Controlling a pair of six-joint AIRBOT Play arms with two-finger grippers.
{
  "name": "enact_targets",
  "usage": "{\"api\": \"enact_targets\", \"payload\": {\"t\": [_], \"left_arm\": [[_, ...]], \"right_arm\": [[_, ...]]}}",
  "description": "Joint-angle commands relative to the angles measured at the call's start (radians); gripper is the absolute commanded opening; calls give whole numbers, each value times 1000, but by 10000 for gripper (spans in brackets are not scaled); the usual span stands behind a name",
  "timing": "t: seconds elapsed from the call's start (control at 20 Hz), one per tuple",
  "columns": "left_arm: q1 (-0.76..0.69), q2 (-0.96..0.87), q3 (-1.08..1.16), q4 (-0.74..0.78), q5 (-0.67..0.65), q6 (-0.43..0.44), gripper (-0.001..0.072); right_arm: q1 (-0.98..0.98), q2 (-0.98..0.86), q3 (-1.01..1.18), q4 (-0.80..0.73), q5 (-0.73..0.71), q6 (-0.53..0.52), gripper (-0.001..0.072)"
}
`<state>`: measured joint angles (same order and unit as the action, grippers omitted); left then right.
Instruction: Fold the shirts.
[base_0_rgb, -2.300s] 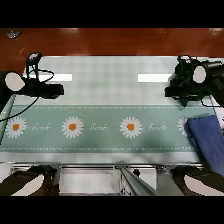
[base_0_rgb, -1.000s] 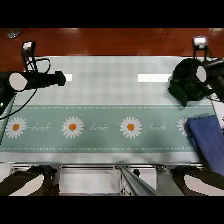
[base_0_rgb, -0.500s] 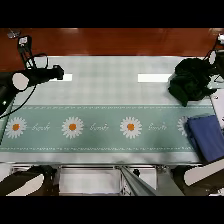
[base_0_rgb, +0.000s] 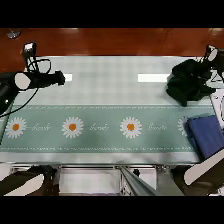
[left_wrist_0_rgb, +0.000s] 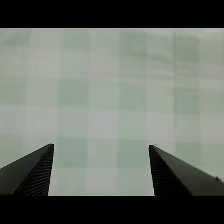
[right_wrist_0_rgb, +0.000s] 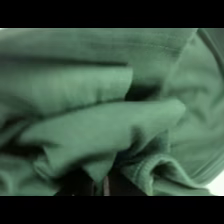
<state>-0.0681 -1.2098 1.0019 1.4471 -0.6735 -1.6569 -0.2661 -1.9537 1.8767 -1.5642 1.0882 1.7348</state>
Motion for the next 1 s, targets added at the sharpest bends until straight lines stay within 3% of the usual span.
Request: {"api": "enact_targets", "payload": {"t": [0.0,0.2,0.35,0.55,0.95], "left_arm": [[54,29,36,2,-208,17,702],[131,183,-18,0,-387,78,702],[95,402,-172,-90,-381,77,702],[15,641,-349,-218,-375,73,702],[-26,660,-393,-222,-353,44,702]], "right_arm": [[4,96,119,83,46,-62,32],[4,349,157,129,-11,-86,32],[8,523,158,217,-24,-147,32],[76,690,158,220,-30,-182,31],[339,874,161,221,-75,-222,31]]}}
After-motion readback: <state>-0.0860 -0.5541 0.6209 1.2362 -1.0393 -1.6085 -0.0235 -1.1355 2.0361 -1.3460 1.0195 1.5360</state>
